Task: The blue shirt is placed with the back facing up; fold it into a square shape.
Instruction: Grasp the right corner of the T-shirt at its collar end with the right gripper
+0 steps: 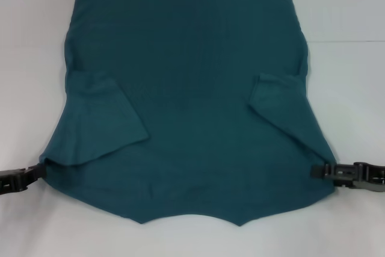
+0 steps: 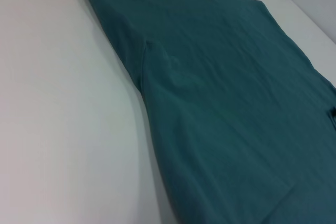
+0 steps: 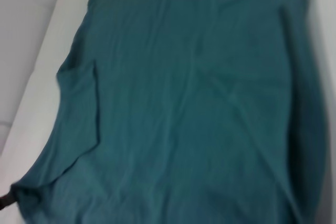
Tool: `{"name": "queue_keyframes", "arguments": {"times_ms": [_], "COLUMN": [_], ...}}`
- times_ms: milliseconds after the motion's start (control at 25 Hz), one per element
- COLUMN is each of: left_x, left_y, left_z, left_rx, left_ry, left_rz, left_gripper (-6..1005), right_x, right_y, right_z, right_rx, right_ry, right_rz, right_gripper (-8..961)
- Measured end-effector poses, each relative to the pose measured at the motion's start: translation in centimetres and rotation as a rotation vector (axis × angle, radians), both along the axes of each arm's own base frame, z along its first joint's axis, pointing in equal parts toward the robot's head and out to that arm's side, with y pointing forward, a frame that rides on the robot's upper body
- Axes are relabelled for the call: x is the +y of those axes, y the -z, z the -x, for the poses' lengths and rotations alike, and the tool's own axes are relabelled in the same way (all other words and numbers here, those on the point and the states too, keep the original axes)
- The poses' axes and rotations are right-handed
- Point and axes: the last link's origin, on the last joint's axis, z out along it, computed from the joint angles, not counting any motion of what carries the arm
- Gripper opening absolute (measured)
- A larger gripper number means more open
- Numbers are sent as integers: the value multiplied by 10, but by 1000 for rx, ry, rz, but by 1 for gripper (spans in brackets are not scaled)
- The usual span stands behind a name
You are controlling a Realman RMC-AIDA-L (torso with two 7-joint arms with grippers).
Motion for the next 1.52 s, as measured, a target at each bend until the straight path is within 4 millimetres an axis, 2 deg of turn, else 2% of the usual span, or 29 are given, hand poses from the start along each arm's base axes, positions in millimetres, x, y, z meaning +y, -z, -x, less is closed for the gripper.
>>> {"name": "queue_keyframes", "arguments": {"times_ms": [640, 1160, 1400, 1520], "left_x": [2, 2, 2, 2], "left_y": [0, 0, 0, 0], "left_z": [0, -1, -1, -1], "left_rx": [5, 4, 2, 1], "left_ry": [1, 4, 5, 5], "left_rz": [-4, -4, -4, -5], "left_gripper": [22, 23, 23, 21], "right_x": [4, 4, 4, 3], "right_y": [9, 4, 5, 5], "right_z": [13, 7, 6, 4], "right_rx": [24, 13, 7, 6], "right_ry": [-17, 9, 13, 18], "right_rz": [42, 11, 7, 3], "right_gripper": [807, 761, 566, 410]}}
